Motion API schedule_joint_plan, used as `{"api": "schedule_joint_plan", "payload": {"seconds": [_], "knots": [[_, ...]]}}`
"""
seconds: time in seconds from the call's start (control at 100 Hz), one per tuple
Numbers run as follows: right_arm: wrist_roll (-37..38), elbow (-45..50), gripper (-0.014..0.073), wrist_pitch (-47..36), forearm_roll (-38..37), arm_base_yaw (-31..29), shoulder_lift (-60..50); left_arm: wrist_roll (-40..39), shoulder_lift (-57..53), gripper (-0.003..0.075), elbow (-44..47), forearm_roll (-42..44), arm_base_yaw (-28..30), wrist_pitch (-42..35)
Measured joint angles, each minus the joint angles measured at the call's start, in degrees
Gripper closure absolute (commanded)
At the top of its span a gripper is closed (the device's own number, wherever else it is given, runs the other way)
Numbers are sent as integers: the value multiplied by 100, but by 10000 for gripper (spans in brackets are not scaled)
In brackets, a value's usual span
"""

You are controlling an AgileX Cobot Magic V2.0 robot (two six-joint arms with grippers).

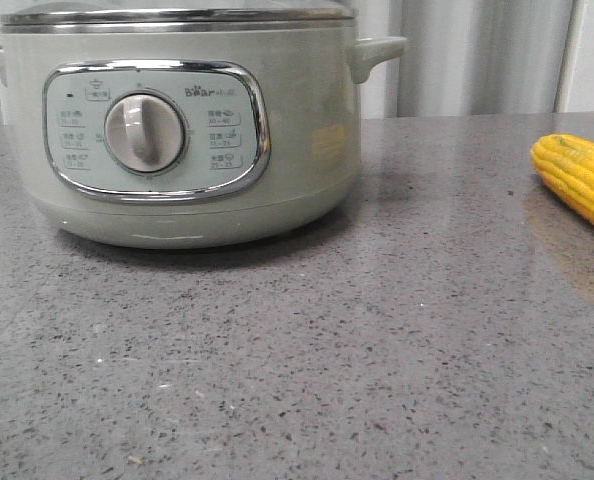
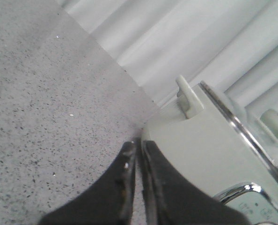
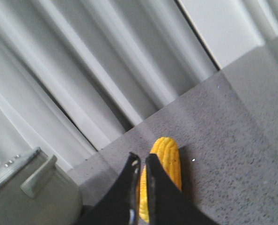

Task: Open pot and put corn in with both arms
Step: 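Reach the left gripper to the glass lid knob and grasp it, then lift the glass lid off the pot with the left gripper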

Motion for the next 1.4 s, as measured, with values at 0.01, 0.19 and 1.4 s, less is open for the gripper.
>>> {"api": "schedule_joint_plan", "payload": {"seconds": [0.01, 0.19, 1.4], "knots": [[-1, 0, 661, 0, 63, 0, 0, 0, 0, 741, 0, -30, 0, -3], [34, -118, 661, 198, 490, 0, 0, 561, 0, 741, -45, -114, 0, -61], [-411, -3480, 69, 3258, -2659, 0, 2531, 5084, 6094, 204, -5229, 424, -2360, -89]]}}
